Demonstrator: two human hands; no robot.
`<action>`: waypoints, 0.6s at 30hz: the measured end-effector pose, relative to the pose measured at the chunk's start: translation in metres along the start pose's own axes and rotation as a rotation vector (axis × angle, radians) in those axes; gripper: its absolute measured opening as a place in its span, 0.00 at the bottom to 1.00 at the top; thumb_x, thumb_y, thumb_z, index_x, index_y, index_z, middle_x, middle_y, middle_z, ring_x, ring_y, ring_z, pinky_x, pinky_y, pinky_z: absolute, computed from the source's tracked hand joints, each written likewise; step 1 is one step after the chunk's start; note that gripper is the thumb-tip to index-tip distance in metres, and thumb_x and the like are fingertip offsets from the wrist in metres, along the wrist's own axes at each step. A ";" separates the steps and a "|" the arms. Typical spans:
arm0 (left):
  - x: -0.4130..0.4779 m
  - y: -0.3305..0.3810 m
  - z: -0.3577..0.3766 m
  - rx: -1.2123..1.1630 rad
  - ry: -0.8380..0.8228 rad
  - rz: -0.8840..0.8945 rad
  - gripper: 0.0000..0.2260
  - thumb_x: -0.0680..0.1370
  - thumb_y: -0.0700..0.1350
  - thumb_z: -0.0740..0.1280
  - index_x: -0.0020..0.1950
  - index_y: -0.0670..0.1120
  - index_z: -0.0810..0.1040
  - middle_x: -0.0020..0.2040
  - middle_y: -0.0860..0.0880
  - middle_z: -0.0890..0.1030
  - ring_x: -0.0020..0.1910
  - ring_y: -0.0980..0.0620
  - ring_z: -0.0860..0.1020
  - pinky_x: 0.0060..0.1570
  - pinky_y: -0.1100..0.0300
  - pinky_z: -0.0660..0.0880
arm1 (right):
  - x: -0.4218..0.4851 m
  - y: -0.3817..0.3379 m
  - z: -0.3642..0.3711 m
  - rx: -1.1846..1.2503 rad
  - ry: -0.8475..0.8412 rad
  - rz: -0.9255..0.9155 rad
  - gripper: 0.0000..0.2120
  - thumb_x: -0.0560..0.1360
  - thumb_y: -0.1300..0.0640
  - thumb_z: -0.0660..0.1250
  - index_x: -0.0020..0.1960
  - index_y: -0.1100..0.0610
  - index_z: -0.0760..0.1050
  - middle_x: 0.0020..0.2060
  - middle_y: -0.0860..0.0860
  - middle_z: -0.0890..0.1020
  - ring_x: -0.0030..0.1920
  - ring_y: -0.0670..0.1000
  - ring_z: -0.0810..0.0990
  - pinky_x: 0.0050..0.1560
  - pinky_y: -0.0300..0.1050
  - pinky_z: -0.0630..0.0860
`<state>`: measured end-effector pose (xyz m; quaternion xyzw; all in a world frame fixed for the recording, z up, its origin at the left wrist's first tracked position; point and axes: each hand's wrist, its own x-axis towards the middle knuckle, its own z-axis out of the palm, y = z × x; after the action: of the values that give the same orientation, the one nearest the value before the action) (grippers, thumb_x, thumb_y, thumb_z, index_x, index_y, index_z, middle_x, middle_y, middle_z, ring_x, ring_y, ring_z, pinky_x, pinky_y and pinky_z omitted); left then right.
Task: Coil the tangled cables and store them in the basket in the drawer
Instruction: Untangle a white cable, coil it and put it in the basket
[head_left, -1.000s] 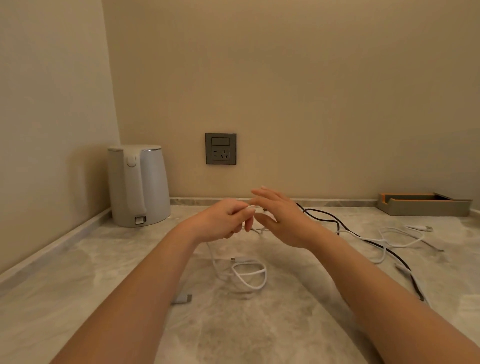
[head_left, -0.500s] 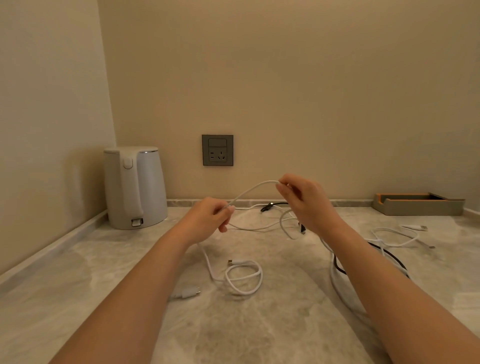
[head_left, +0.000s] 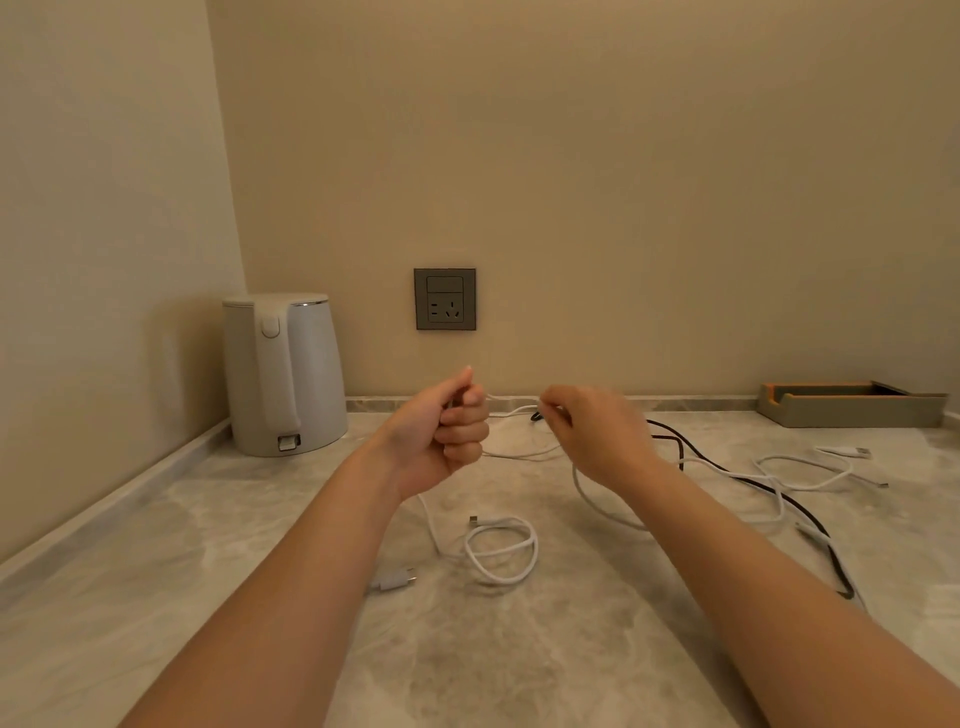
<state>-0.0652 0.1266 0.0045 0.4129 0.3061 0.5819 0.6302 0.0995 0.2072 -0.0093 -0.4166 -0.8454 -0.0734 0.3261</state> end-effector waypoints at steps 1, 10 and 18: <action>0.000 0.001 -0.001 -0.079 0.021 0.017 0.21 0.81 0.51 0.54 0.29 0.46 0.69 0.21 0.55 0.59 0.17 0.60 0.59 0.18 0.67 0.54 | -0.002 -0.004 0.001 0.007 -0.059 -0.026 0.11 0.80 0.53 0.57 0.42 0.52 0.75 0.38 0.52 0.80 0.44 0.59 0.77 0.37 0.46 0.67; 0.006 0.004 -0.004 -0.335 0.239 0.272 0.19 0.84 0.51 0.49 0.36 0.46 0.66 0.23 0.53 0.62 0.19 0.57 0.62 0.20 0.67 0.64 | -0.017 -0.052 -0.018 0.271 -0.825 -0.144 0.27 0.80 0.62 0.55 0.75 0.43 0.56 0.36 0.50 0.76 0.35 0.52 0.77 0.38 0.41 0.77; 0.011 -0.003 -0.001 -0.087 0.355 0.340 0.17 0.85 0.46 0.48 0.38 0.45 0.66 0.31 0.49 0.67 0.30 0.54 0.66 0.36 0.62 0.67 | -0.021 -0.059 -0.045 0.014 -0.955 -0.152 0.07 0.79 0.60 0.55 0.49 0.59 0.73 0.31 0.50 0.79 0.29 0.48 0.76 0.31 0.37 0.73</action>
<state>-0.0628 0.1372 0.0026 0.3222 0.3126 0.7556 0.4769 0.0866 0.1378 0.0215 -0.3387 -0.9291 0.1082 -0.1019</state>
